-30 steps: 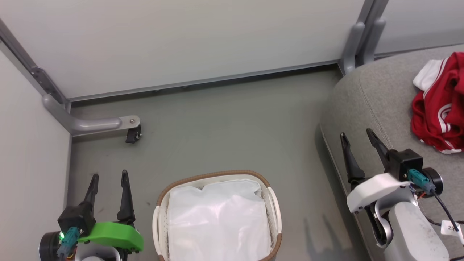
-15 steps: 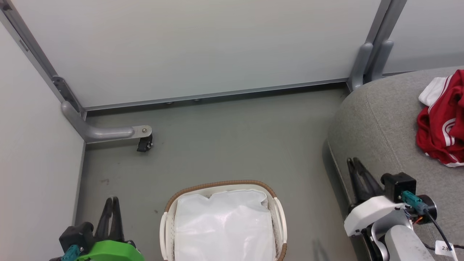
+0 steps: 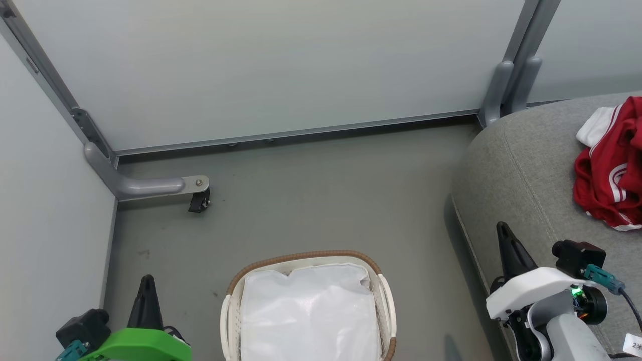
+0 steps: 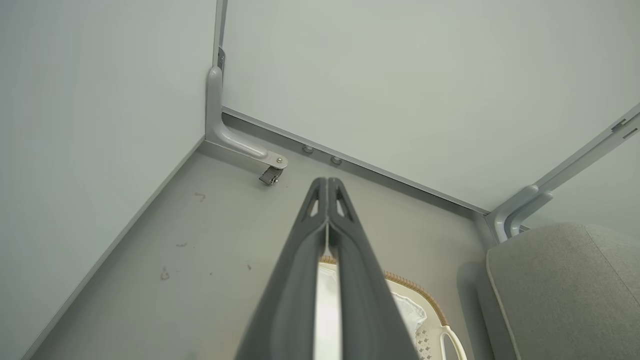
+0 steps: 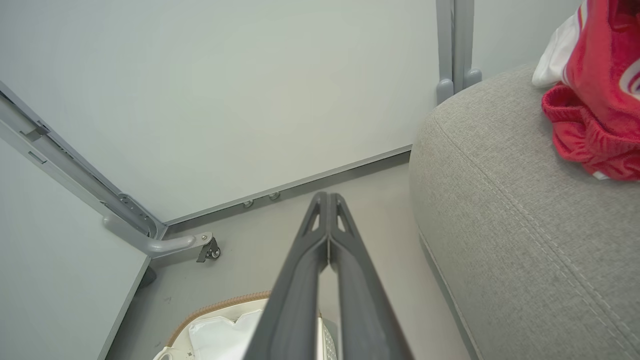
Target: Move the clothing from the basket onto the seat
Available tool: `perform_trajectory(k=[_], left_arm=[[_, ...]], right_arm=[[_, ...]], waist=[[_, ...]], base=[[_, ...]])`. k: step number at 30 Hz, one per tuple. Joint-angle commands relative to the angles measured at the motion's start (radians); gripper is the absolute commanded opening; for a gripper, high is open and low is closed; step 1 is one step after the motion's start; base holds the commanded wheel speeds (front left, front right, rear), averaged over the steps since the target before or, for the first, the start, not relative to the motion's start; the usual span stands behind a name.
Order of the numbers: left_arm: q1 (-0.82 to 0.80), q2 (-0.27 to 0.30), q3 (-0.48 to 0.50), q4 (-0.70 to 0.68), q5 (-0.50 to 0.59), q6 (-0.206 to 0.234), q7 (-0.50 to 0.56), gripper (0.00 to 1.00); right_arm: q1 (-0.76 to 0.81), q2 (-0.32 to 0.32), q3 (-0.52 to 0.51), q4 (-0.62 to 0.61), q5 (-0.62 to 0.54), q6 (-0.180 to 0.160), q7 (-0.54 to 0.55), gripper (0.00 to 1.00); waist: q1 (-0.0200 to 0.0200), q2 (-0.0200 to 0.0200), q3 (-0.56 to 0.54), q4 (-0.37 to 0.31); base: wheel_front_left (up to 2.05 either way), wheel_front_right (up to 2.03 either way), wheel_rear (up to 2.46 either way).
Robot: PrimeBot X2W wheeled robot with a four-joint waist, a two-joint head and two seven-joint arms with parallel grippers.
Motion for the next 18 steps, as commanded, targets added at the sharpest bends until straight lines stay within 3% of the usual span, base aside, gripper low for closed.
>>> perform_trajectory(k=[1, 18], left_arm=[[-0.021, 0.004, 0.008, -0.023, -0.040, -0.003, 0.009, 0.00], [-0.038, 0.005, 0.023, -0.053, -0.287, -0.007, 0.076, 0.00]], right_arm=[[-0.008, -0.006, -0.006, -0.025, 0.043, 0.000, 0.008, 0.00], [0.015, -0.006, -0.026, -0.065, 0.314, 0.000, 0.075, 0.00]], waist=[[0.0000, -0.0001, 0.000, 0.000], [0.0000, -0.0001, -0.006, -0.006]], base=[[0.00, 0.00, 0.00], [0.00, 0.00, 0.00]])
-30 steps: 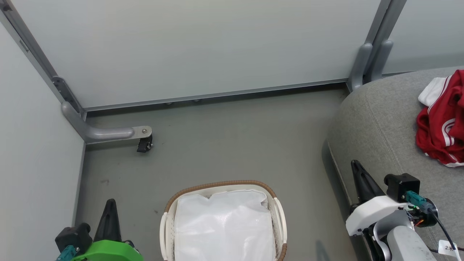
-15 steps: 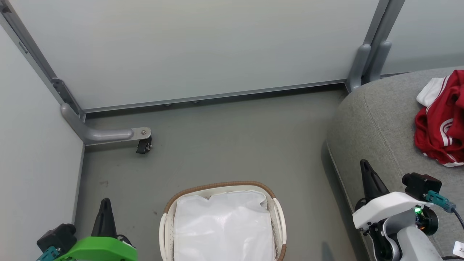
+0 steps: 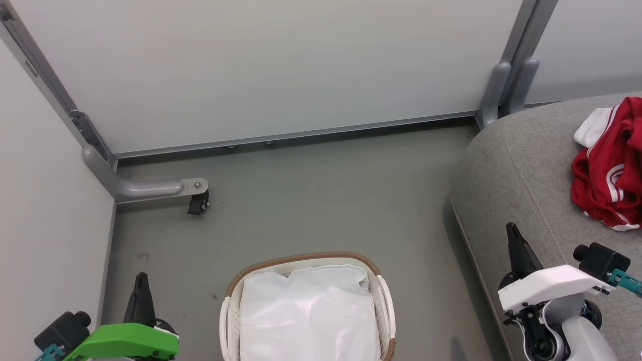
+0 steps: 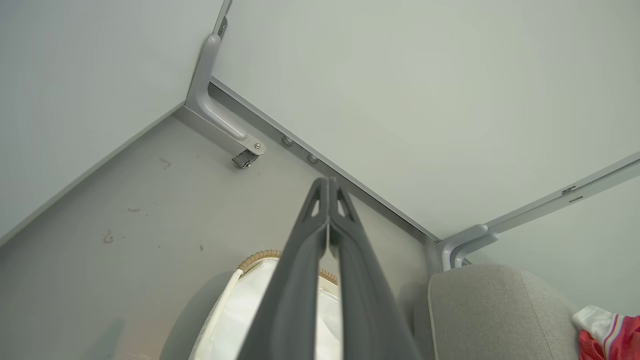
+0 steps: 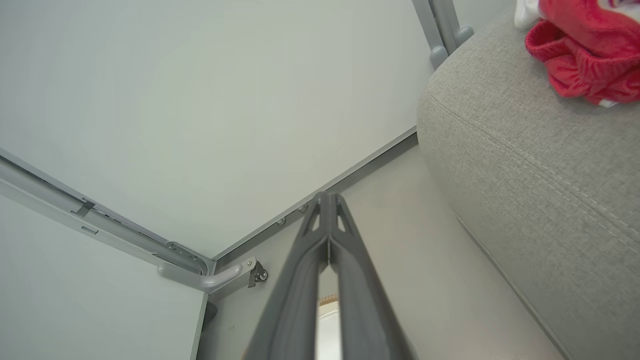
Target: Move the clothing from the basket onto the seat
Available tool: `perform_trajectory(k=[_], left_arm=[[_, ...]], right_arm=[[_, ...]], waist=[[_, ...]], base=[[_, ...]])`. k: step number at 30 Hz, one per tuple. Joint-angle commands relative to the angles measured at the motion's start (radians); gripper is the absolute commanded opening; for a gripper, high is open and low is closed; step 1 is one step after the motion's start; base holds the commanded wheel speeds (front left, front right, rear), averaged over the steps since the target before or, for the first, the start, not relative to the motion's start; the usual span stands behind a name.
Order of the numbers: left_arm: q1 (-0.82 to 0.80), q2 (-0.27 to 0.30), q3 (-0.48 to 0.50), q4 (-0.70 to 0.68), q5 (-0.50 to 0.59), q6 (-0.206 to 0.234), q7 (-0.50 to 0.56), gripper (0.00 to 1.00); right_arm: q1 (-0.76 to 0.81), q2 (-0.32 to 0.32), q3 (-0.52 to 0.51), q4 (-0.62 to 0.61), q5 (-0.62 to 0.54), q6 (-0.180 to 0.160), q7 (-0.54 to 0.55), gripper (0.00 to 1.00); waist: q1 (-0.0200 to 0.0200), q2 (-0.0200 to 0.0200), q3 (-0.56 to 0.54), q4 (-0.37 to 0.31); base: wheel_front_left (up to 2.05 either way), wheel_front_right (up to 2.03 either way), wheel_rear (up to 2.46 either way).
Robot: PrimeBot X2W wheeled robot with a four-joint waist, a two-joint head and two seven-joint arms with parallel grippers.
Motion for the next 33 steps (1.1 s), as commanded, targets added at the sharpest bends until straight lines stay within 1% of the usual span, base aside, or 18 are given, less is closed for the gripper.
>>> perform_trajectory(k=[1, 15, 33], left_arm=[[-0.034, 0.005, 0.005, -0.020, -0.037, -0.004, 0.008, 0.00], [-0.045, 0.006, 0.017, -0.039, -0.209, -0.008, 0.057, 0.00], [-0.056, 0.007, 0.029, -0.059, -0.396, -0.011, 0.110, 0.00]], right_arm=[[-0.003, -0.006, -0.006, -0.021, 0.037, 0.000, 0.008, 0.00], [0.011, -0.006, -0.022, -0.047, 0.225, 0.000, 0.057, 0.00], [0.030, -0.006, -0.039, -0.075, 0.429, -0.001, 0.109, 0.00]], waist=[[0.0000, -0.0001, 0.000, 0.000], [0.0000, -0.0001, -0.005, -0.005], [0.0000, -0.0001, -0.011, -0.010]], base=[[0.00, 0.00, 0.00], [0.00, 0.00, 0.00], [0.00, 0.00, 0.00]])
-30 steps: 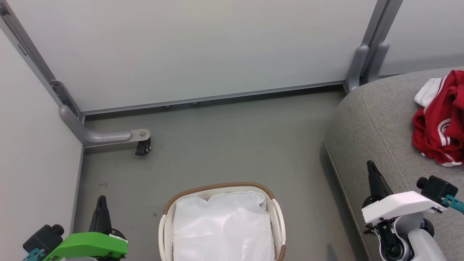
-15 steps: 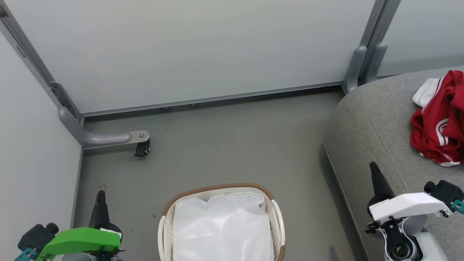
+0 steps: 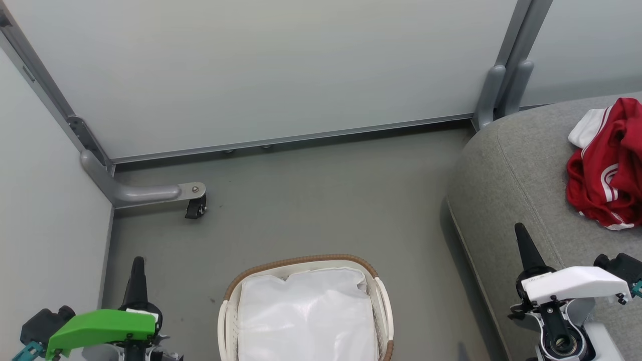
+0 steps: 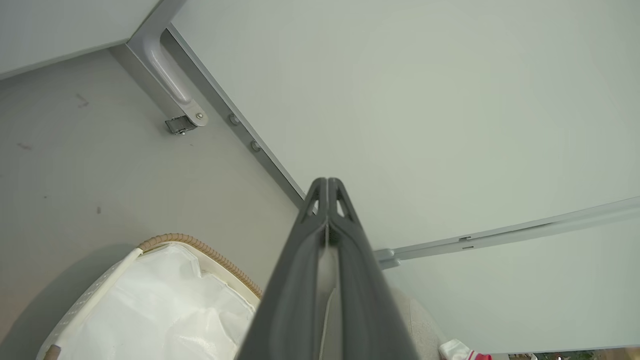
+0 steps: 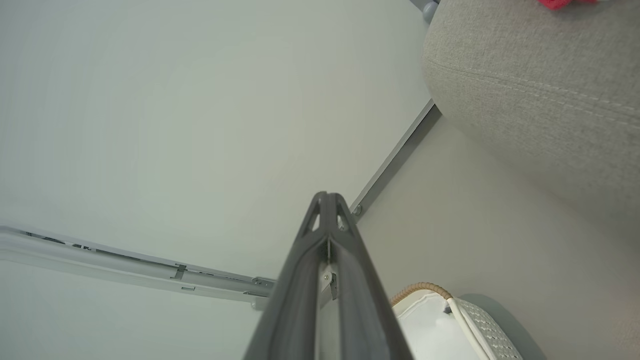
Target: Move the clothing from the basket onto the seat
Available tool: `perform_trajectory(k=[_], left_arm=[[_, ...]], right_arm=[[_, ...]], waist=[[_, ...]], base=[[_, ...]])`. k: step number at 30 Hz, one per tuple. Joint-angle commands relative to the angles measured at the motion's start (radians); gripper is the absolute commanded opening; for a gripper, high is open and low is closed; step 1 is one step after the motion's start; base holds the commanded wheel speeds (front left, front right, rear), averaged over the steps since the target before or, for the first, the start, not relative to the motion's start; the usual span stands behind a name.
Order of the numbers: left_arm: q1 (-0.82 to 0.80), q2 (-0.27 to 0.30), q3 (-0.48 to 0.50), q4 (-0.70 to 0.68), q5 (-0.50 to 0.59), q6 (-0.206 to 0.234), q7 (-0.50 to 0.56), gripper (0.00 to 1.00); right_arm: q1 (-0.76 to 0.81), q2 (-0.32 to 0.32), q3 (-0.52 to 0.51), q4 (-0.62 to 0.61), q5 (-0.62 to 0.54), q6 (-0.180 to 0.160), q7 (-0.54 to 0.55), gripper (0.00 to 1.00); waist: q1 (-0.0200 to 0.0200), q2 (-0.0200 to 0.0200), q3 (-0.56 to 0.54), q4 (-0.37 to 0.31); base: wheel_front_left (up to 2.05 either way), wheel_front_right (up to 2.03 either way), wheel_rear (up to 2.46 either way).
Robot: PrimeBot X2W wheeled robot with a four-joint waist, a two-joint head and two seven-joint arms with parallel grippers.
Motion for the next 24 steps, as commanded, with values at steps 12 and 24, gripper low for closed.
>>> perform_trajectory(k=[12, 24], left_arm=[[-0.031, 0.007, 0.011, -0.023, -0.127, -0.007, 0.036, 0.00], [-0.037, 0.008, 0.018, -0.033, -0.224, -0.009, 0.064, 0.00]], right_arm=[[0.014, -0.006, -0.014, -0.030, 0.137, -0.001, 0.034, 0.00], [0.025, -0.006, -0.023, -0.045, 0.244, -0.001, 0.062, 0.00]], waist=[[0.0000, -0.0001, -0.004, -0.004], [0.0000, -0.0001, -0.008, -0.007]], base=[[0.00, 0.00, 0.00], [0.00, 0.00, 0.00]])
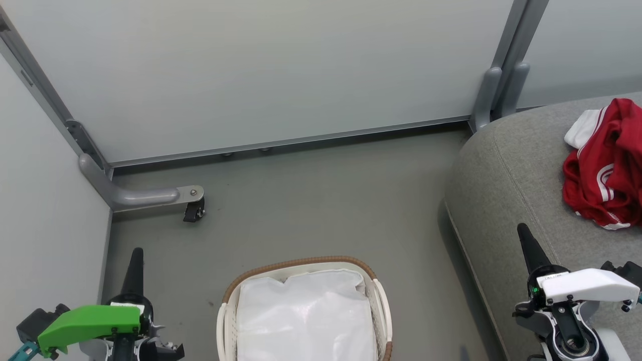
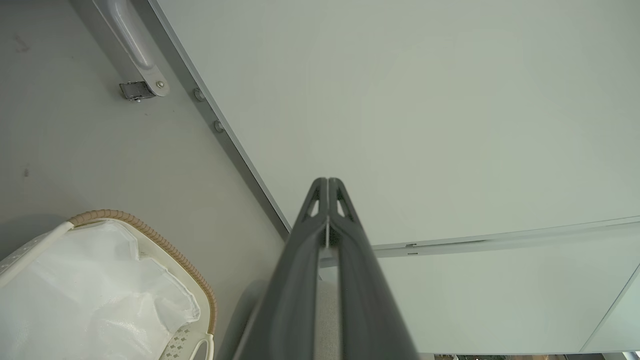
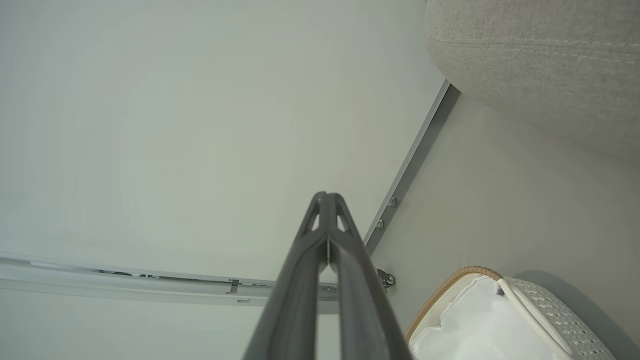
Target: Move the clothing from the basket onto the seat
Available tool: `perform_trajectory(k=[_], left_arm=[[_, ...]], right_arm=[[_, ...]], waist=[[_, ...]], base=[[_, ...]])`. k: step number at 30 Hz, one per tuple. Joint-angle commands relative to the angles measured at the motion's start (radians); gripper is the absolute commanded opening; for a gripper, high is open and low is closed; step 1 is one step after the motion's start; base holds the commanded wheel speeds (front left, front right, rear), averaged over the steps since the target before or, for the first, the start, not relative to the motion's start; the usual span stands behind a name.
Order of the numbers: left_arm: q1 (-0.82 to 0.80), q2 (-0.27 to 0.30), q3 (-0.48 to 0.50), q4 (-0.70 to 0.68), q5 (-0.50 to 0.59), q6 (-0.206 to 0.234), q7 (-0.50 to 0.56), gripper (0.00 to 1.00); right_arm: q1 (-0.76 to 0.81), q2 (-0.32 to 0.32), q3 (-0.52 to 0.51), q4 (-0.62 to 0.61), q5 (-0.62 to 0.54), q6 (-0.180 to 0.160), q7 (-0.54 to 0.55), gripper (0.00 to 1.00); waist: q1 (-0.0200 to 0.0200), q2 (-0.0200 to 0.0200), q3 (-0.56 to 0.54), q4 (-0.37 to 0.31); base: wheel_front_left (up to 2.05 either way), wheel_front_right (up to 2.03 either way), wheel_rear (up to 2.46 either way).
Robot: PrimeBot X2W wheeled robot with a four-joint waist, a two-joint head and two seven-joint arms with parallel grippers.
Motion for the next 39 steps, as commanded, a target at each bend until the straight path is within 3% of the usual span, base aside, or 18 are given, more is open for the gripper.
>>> perform_trajectory(k=[1, 39], left_arm=[[-0.023, 0.007, 0.005, -0.009, -0.021, -0.005, 0.008, 0.00], [-0.034, 0.008, 0.020, -0.032, -0.256, -0.009, 0.074, 0.00]], right_arm=[[0.009, -0.006, -0.006, -0.012, 0.026, -0.001, 0.008, 0.00], [0.031, -0.006, -0.027, -0.046, 0.282, -0.001, 0.074, 0.00]], waist=[[0.0000, -0.0001, -0.001, 0.000], [0.0000, -0.0001, -0.012, -0.011]], base=[[0.00, 0.00, 0.00], [0.00, 0.00, 0.00]])
